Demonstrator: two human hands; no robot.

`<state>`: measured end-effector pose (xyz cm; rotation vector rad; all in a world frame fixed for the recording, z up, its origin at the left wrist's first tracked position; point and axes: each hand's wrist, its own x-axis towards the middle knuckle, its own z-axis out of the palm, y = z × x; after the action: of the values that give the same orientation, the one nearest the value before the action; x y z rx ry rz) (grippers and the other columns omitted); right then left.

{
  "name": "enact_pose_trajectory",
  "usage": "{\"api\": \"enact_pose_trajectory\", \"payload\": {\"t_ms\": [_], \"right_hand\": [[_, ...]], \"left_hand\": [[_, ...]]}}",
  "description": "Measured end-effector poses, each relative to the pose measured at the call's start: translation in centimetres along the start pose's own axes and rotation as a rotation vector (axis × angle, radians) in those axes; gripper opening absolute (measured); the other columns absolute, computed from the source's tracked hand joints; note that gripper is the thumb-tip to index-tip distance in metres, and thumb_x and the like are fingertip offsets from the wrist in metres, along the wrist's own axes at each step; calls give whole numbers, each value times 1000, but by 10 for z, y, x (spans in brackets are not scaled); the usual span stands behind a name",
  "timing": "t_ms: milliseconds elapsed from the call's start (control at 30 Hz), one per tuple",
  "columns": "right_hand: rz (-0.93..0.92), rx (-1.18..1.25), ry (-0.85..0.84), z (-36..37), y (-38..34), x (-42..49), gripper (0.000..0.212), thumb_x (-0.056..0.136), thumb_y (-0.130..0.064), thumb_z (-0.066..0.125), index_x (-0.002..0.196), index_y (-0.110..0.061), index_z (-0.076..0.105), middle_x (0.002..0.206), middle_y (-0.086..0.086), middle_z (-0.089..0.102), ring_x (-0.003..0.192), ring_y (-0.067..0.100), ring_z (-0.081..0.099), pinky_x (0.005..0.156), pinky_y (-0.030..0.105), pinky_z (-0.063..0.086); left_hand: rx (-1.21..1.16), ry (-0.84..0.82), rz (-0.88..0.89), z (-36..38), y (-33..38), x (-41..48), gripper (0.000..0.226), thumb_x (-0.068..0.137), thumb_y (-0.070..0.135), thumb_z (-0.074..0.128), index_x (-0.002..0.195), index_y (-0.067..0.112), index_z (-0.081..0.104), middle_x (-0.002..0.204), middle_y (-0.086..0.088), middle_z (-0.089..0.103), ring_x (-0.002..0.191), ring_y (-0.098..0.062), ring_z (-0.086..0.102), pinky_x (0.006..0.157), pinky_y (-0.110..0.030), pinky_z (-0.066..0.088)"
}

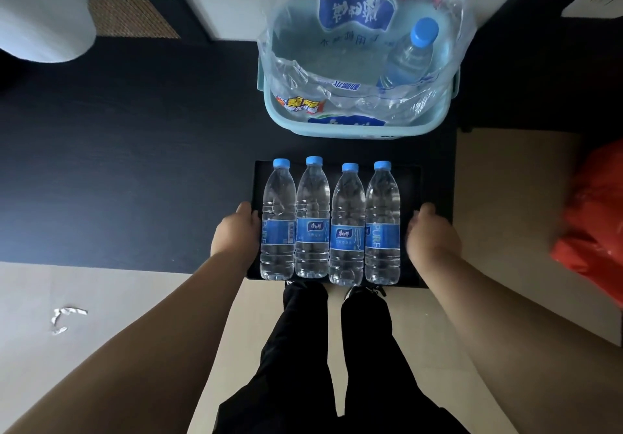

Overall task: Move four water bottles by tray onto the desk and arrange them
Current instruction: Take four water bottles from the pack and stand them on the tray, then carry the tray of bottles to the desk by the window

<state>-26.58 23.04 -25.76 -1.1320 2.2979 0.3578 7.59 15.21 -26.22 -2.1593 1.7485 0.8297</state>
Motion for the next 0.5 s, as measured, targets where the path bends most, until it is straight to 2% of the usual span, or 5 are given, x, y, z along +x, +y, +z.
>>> {"api": "enact_pose_trajectory", "payload": {"t_ms": [133,233,333,400,500], "right_hand": [[-33,65,36,-7,7,-15,20,104,-16,49,121,-3,50,100,13,71,87,34,70,63,37,49],[-50,215,137,-17,11,-27,14,106,-17,48,106,-3,51,80,11,64,72,34,66,56,35,42],[-30,494,202,-34,7,-37,24,106,-24,42,87,-9,44,67,5,53,59,25,51,53,38,38],[-9,610,232,-51,2,-43,31,108,-30,37,89,-7,46,70,10,56,61,29,52,56,43,44],[-65,639,316,-75,-4,-50,34,110,-33,36,92,-7,49,69,11,56,58,29,52,52,41,42]], "left_hand": [[-74,19,8,-11,-1,-14,26,104,31,37,86,13,43,67,-9,56,56,-25,52,45,-31,31],[-174,77,39,-25,1,-27,26,103,29,41,87,11,48,69,-7,58,58,-25,53,47,-34,37],[-279,160,58,-44,4,-38,27,102,29,44,83,10,48,66,-5,56,58,-24,52,48,-34,38],[-316,218,81,-57,5,-44,27,102,29,48,80,14,48,66,1,55,57,-17,51,47,-29,33],[-356,270,101,-79,11,-50,22,101,30,50,84,18,53,70,8,56,63,-8,52,50,-27,33]]}}
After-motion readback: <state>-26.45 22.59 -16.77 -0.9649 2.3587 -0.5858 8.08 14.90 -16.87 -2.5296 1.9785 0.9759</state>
